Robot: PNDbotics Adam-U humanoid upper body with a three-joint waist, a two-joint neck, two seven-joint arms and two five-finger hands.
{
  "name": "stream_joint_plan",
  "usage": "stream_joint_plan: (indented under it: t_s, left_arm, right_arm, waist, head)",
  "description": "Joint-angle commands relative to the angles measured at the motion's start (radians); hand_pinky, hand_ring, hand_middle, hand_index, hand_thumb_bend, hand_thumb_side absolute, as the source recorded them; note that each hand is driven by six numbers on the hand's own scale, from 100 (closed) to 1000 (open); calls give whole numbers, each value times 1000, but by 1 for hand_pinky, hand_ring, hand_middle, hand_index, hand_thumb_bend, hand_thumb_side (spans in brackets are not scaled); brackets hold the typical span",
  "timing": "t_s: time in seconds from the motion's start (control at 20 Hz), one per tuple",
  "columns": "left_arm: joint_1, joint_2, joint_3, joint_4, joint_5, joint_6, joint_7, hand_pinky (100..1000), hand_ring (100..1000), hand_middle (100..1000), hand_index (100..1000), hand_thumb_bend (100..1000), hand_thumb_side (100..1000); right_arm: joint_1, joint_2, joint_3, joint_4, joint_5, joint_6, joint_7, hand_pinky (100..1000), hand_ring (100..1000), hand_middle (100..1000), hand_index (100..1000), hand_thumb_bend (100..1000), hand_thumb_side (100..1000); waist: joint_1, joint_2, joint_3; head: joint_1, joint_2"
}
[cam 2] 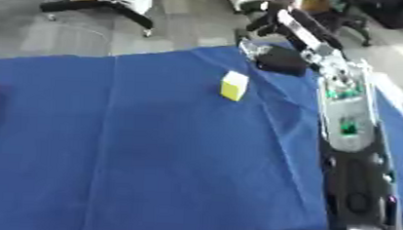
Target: Pick up the objects with one hand, pass them to the other hand, and then place them into the box on the other side of the table.
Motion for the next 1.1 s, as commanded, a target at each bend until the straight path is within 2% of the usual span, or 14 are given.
stream_joint_plan:
  t_s: [0.05, 0.2, 0.45, 0.7, 0.9, 1.1]
  left_arm:
    - [23, -63, -67, -100, 54, -51, 46, 854, 638, 621, 795, 623, 509]
    - [57, -144, -94, -181, 104, -101, 36, 855, 636, 618, 790, 616, 510]
    - [116, -270, -98, -307, 181, -178, -29, 854, 631, 612, 782, 607, 519]
    - [187, -385, -92, -434, 263, -260, -110, 855, 627, 608, 778, 600, 527]
    - [209, -398, -71, -449, 322, -299, -169, 855, 626, 606, 776, 594, 531]
    - [213, -397, -51, -454, 388, -307, -207, 855, 625, 605, 775, 592, 532]
  right_arm:
    - [-71, -46, -17, 73, 54, 53, 25, 818, 854, 925, 937, 100, 578]
    - [-120, -47, -18, 154, 104, 102, 72, 834, 876, 944, 959, 100, 563]
    - [-156, -30, -26, 280, 182, 163, 149, 855, 911, 959, 983, 178, 585]
    - [-169, -31, -20, 412, 263, 129, 163, 873, 924, 968, 1000, 242, 620]
    - [-180, -34, 5, 508, 322, 83, 130, 891, 936, 977, 1000, 326, 605]
    - [-208, -47, 28, 615, 388, 69, 66, 903, 951, 980, 1000, 401, 562]
  waist:
    - [-7, -14, 9]
    - [0, -13, 26]
    - [16, -13, 54]
    - [27, -14, 74]
    - [27, -14, 82]
    - [32, -13, 95]
  head:
    - [-56, -2]
    - [-89, -2]
    - [-137, -2]
    - [-165, -2]
    - [-174, -2]
    - [-190, -2]
